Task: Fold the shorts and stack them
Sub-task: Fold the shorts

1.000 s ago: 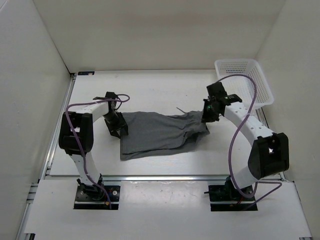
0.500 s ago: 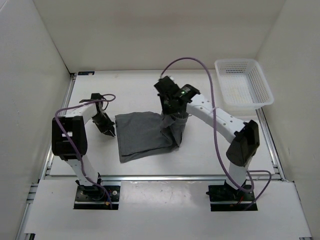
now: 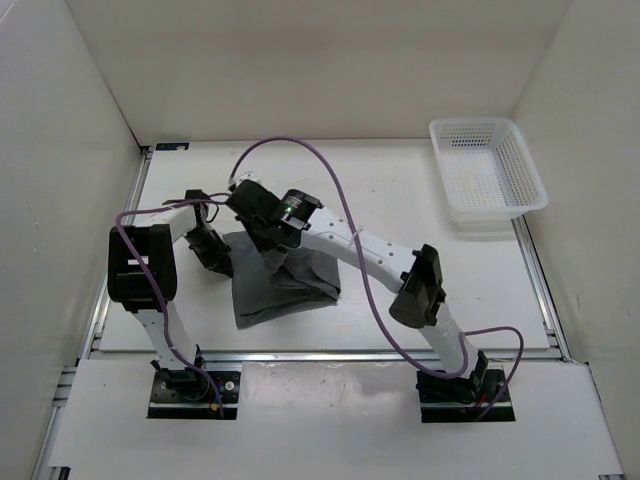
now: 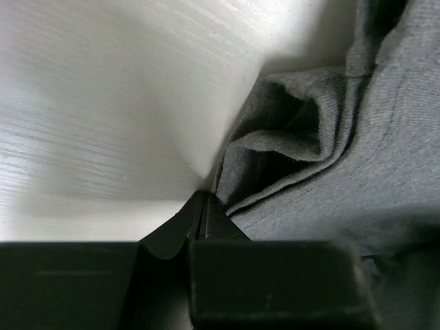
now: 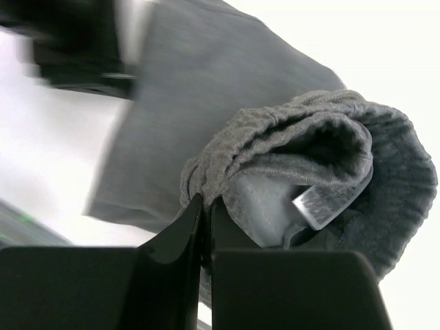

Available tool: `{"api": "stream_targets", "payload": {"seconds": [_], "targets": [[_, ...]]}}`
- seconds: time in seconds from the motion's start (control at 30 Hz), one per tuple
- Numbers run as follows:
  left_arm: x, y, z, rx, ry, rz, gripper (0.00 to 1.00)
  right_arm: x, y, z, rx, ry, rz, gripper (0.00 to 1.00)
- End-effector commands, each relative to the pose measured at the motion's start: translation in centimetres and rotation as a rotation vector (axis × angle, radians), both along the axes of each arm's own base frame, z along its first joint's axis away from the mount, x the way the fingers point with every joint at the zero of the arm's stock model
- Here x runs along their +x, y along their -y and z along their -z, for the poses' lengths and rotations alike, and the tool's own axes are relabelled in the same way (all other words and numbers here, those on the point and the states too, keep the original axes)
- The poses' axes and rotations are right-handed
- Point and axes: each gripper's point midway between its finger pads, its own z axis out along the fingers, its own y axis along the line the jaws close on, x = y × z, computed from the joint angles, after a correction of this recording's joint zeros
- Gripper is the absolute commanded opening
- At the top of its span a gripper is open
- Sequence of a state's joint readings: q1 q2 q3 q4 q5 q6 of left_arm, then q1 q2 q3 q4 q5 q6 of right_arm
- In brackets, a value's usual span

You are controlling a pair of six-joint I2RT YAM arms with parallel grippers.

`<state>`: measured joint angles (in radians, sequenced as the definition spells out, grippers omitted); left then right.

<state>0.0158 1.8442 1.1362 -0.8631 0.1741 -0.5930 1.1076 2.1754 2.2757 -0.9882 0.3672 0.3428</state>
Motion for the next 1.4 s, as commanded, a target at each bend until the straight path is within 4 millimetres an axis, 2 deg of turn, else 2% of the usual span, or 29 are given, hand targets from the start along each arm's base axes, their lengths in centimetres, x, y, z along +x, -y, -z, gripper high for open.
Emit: {"api": "stream_targets", "payload": {"seconds": [0.0,0.03,0.07,0.1,0.13,0.17,0.23,0.27,0.3,0.37,0.4,0.43,0.47,0.5,0.53,0.6,0.63,0.7,0.77,0.87,0.93,1.0,1.07,1.1,1.17,1.2,1.27,1.3,1.37], "targets": [[0.8,-0.2,0.7,0.007,0.025,-0.011,0.1,-1.6,-5.3,-2.1,0.143,0.004,-0.123,0.0],[0.8,-0.2,0.7,0.007,0.025,-0.011,0.1,-1.9,-6.1,-2.2,0.165,-0.014,-0.146,0.09],[0.9,-0.4,0.5,0.016,0.036,-0.012,0.1,-2.2,-7.0,-3.2,0.21,-0.019,-0.17,0.27],[0.7,-0.4,0.3,0.016,0.039,-0.012,0.1,-3.4,-7.8,-3.3,0.248,-0.068,-0.225,0.58],[0.8,-0.7,0.3,0.017,0.039,-0.022,0.1,-4.3,-8.7,-4.6,0.298,-0.069,-0.263,0.64],[0.9,-0.7,0.1,0.017,0.048,-0.023,0.1,-4.8,-8.6,-3.7,0.288,-0.09,-0.287,0.69],[1.0,-1.0,-0.2,0.017,0.057,-0.032,0.1,-4.9,-7.6,-6.8,0.35,-0.033,-0.28,0.71],[1.0,-1.0,-0.2,0.017,0.057,-0.032,0.1,-4.9,-7.0,-7.2,0.364,-0.023,-0.265,0.71],[1.1,-1.4,-0.2,0.018,0.057,-0.044,0.1,-5.1,-4.4,-7.0,0.349,-0.019,-0.242,0.73],[1.1,-1.6,-1.0,0.018,0.075,-0.053,0.1,-4.1,-2.3,-7.6,0.387,0.012,-0.182,0.69],[1.3,-1.7,-1.4,0.019,0.083,-0.054,0.1,-3.2,0.9,-6.7,0.348,0.028,-0.106,0.63],[1.7,-2.2,-2.4,0.03,0.111,-0.056,0.1,-2.8,2.3,-6.2,0.33,0.034,-0.067,0.45],[1.5,-2.3,-3.0,0.039,0.11,-0.057,0.13,-2.5,4.0,-6.7,0.341,0.041,-0.021,0.32],[2.0,-2.9,-4.2,0.051,0.136,-0.059,0.15,-1.6,5.7,-5.8,0.319,0.034,0.036,0.21],[2.3,-3.5,-5.0,0.089,0.154,-0.064,0.23,-1.6,7.5,-3.0,0.269,-0.005,0.073,0.09],[2.9,-4.3,-8.4,0.134,0.227,-0.052,0.34,-0.9,10.2,-1.5,0.263,-0.058,0.161,0.03],[3.1,-5.1,-9.6,0.179,0.247,-0.06,0.4,-1.3,11.2,0.3,0.24,-0.099,0.18,0.02],[3.8,-4.5,-12.9,0.229,0.331,0.016,0.53,-1.4,12.3,1.6,0.226,-0.145,0.211,0.02],[3.2,-3.3,-14.3,0.222,0.345,0.092,0.53,-1.6,13.4,3.1,0.192,-0.172,0.239,0.03],[2.6,1.5,-15.8,0.144,0.4,0.255,0.38,-1.1,14.8,3.8,0.184,-0.185,0.285,0.06],[1.8,5.5,-16.0,0.056,0.403,0.355,0.35,-0.7,16.0,4.7,0.166,-0.202,0.324,0.08],[2.4,7.0,-14.6,0.027,0.393,0.389,0.35,-0.3,16.3,4.7,0.173,-0.209,0.337,0.08],[3.1,6.9,-12.9,0.042,0.364,0.375,0.33,-0.4,16.3,4.7,0.172,-0.214,0.322,0.09],[3.4,6.5,-10.8,0.057,0.315,0.366,0.31,-0.6,16.2,4.7,0.171,-0.217,0.31,0.1],[4.9,5.2,-8.9,0.087,0.292,0.341,0.31,-0.9,16.1,5.3,0.155,-0.241,0.293,0.14],[5.2,4.7,-6.9,0.091,0.235,0.344,0.25,-0.9,15.8,5.3,0.164,-0.262,0.267,0.23],[5.9,3.5,-6.0,0.097,0.214,0.331,0.23,-1.0,15.1,6.5,0.144,-0.3,0.234,0.49],[6.0,3.2,-5.6,0.098,0.203,0.323,0.23,-0.8,14.4,6.2,0.154,-0.304,0.216,0.76],[6.1,2.1,-5.3,0.102,0.193,0.303,0.23,-0.9,13.5,7.5,0.141,-0.348,0.181,0.83]]}}
